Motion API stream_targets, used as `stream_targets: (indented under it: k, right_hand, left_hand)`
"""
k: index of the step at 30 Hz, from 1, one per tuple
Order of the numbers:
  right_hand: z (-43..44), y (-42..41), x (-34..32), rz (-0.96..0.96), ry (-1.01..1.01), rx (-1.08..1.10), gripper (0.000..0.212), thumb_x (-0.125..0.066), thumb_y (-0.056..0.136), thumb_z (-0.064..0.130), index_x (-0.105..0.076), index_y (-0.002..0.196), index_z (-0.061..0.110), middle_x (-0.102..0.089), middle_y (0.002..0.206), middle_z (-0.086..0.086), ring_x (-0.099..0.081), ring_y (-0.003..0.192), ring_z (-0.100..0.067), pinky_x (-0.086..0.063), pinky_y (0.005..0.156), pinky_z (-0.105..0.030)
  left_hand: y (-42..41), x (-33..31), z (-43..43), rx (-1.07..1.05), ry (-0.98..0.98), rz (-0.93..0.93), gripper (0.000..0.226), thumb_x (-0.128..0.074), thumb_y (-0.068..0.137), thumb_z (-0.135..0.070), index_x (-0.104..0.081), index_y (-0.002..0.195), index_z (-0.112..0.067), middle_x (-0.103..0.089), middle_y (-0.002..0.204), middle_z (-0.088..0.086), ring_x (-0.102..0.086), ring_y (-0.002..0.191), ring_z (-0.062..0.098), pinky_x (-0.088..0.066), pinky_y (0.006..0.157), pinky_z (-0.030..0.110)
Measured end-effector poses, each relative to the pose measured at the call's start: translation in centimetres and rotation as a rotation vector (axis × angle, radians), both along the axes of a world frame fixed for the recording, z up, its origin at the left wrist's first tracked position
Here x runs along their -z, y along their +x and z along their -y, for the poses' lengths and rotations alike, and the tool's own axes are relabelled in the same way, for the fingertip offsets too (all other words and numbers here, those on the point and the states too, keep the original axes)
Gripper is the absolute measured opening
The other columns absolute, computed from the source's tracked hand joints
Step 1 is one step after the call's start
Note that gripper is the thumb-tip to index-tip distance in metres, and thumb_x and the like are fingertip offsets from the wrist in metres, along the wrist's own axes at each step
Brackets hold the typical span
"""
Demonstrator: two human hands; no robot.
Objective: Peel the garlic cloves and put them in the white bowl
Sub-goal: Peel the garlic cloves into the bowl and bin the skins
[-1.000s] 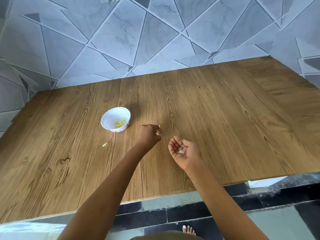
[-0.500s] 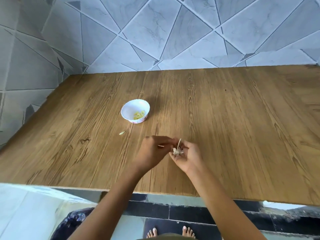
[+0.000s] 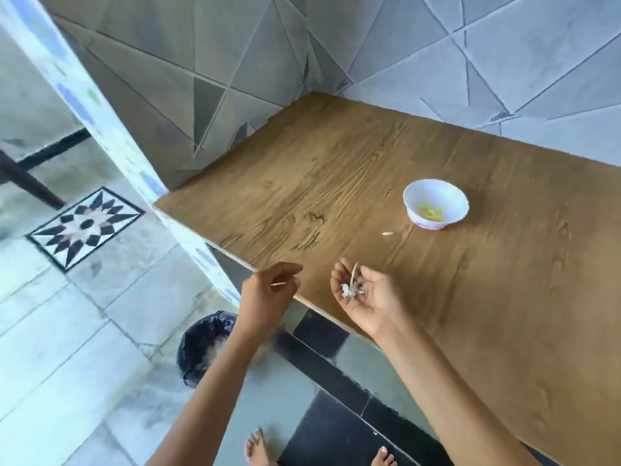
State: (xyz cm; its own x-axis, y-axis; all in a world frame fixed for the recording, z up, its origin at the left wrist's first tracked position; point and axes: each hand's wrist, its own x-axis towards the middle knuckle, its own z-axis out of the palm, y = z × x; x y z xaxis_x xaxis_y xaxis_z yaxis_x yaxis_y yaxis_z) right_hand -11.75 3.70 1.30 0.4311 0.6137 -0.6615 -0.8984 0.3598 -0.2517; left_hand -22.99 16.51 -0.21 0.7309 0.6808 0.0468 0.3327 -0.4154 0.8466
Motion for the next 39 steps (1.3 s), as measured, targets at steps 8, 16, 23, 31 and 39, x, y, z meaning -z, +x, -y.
stream_targets:
  k: [8,16,23,31,39]
  right_hand:
    - [-16.2,-9.4,3.0,-0.061,-0.024,-0.225,0.035,-0.034,0.101,0.015,-0.060,0.085,-0.003,-0.062,0.076,-0.013,-0.057,0.076,-0.020,-0.055,0.054,-0.027]
    - [-31.5,-14.9,15.1,-0.088,-0.210,-0.366,0.033,-0.035,0.100,0.014,-0.060,0.085,0.000,-0.063,0.072,-0.011,-0.058,0.071,-0.019,-0.055,0.055,-0.024]
    - [-42.1,-15.8,37.1,0.013,-0.539,-0.576,0.034,-0.030,0.102,0.013,-0.056,0.083,0.001,-0.055,0.076,-0.010,-0.053,0.069,-0.018,-0.044,0.064,-0.025]
    - [-46.3,-16.7,57.5,0.123,-0.675,-0.922,0.036,-0.031,0.103,0.033,-0.055,0.096,0.006,-0.059,0.069,-0.004,-0.053,0.052,-0.014,-0.037,0.036,-0.017]
    - [-45.9,-17.1,63.0,-0.075,-0.572,-0.901,0.048,-0.027,0.101,0.041,-0.056,0.112,0.004,-0.063,0.102,-0.015,-0.056,0.111,-0.029,-0.042,0.098,-0.037]
  left_hand:
    - [-11.6,3.4,-14.6,-0.275,-0.098,-0.068,0.023,-0.062,0.082,0.000,-0.072,0.093,-0.017,-0.068,0.081,-0.009,-0.059,0.063,-0.014,-0.041,0.063,0.000]
    - [-18.5,14.8,-27.6,-0.472,-0.251,-0.242,0.020,-0.064,0.083,-0.004,-0.073,0.097,-0.014,-0.072,0.091,-0.002,-0.066,0.084,0.012,-0.051,0.080,0.025]
    - [-18.1,35.8,-32.7,-0.625,-0.496,-0.308,0.019,-0.060,0.086,-0.005,-0.072,0.099,-0.014,-0.070,0.092,-0.004,-0.063,0.082,0.009,-0.051,0.078,0.025]
    - [-17.7,56.6,-35.3,-0.681,-0.610,-0.262,0.021,-0.055,0.091,-0.014,-0.068,0.107,-0.022,-0.069,0.097,-0.003,-0.058,0.078,0.002,-0.042,0.067,0.009]
    - [-15.4,62.8,-31.6,-0.371,-0.530,0.039,0.039,-0.036,0.095,-0.033,-0.048,0.133,-0.032,-0.048,0.142,-0.005,-0.038,0.134,0.005,-0.025,0.113,0.024]
